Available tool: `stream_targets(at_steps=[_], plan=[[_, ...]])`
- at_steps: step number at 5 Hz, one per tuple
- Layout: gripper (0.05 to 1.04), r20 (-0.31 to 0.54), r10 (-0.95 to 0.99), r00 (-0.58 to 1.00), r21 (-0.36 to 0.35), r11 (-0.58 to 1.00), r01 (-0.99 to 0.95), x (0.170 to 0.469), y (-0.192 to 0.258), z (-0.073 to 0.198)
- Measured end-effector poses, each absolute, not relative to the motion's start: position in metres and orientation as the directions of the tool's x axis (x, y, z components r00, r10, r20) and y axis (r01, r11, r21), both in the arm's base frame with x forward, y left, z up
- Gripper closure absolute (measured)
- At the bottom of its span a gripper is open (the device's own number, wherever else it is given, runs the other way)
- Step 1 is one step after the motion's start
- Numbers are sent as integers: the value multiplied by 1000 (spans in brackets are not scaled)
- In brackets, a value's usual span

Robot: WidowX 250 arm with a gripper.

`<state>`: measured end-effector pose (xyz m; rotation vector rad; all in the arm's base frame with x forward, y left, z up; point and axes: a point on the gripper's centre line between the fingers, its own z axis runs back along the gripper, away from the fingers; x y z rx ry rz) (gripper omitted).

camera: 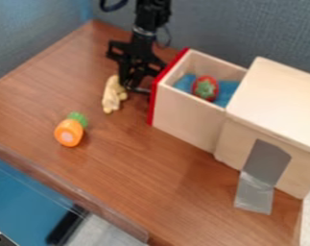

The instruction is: Open the drawer

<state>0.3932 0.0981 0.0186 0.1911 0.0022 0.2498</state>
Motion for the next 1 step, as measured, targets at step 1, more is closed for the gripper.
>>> stream_targets(at_steps=[1], plan=[[375, 119, 236, 965, 157, 955, -253, 404, 101, 67]])
